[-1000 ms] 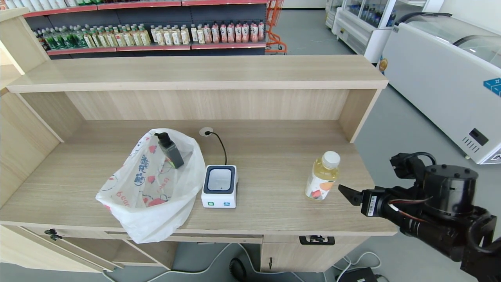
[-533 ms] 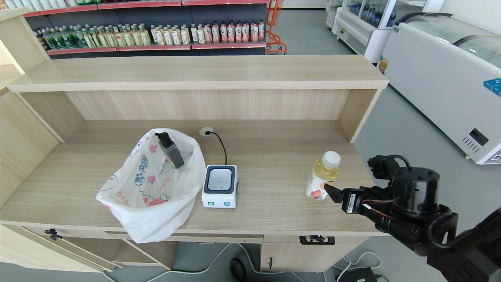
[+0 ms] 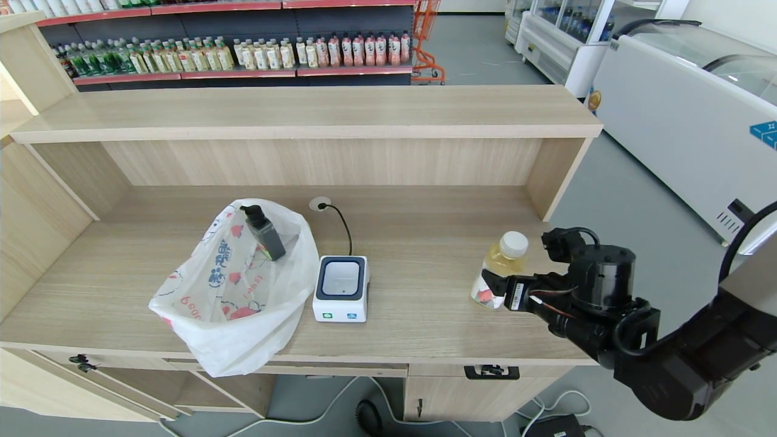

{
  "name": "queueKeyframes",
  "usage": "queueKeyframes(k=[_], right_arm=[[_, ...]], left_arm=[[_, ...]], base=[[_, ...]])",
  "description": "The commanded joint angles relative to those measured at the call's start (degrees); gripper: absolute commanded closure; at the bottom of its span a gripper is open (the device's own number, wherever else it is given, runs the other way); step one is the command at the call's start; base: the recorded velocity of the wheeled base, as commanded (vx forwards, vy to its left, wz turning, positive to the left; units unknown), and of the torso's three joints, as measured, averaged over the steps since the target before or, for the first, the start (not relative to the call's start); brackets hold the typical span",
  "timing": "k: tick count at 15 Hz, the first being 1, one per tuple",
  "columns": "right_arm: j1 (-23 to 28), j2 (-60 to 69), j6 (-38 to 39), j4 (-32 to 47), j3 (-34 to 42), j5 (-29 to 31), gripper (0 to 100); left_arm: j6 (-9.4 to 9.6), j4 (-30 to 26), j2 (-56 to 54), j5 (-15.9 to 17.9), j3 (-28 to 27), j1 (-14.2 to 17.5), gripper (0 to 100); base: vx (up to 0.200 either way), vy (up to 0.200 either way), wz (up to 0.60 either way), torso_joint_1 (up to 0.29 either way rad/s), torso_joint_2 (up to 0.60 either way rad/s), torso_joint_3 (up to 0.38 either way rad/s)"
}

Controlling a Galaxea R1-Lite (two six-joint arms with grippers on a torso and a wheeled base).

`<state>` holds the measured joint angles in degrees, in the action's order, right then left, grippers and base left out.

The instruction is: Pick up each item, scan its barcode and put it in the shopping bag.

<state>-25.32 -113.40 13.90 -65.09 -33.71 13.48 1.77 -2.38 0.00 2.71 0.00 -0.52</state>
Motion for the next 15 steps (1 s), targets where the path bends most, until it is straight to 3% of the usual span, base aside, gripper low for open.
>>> queueKeyframes(k=[1, 7, 10, 15], right_arm=[[-0.8, -1.9, 0.1, 0.0, -1.3, 0.0, 0], [-3.4, -5.2, 2.3, -0.5, -4.7, 0.9, 0], [-3.6, -8.0, 2.8, -0.9, -7.7, 5.0, 0], [-3.2, -10.0, 2.7, -0.9, -9.9, 5.3, 0]], left_arm=[[-0.01, 0.0, 0.0, 0.0, 0.0, 0.0, 0], [-0.01, 0.0, 0.0, 0.0, 0.0, 0.0, 0], [-0.01, 0.0, 0.0, 0.0, 0.0, 0.0, 0], [-0.01, 0.0, 0.0, 0.0, 0.0, 0.0, 0]], base=[[0.000, 0.000, 0.00, 0.000, 0.00, 0.000], [0.000, 0.000, 0.00, 0.000, 0.00, 0.000], [0.000, 0.000, 0.00, 0.000, 0.00, 0.000], [0.000, 0.000, 0.00, 0.000, 0.00, 0.000]])
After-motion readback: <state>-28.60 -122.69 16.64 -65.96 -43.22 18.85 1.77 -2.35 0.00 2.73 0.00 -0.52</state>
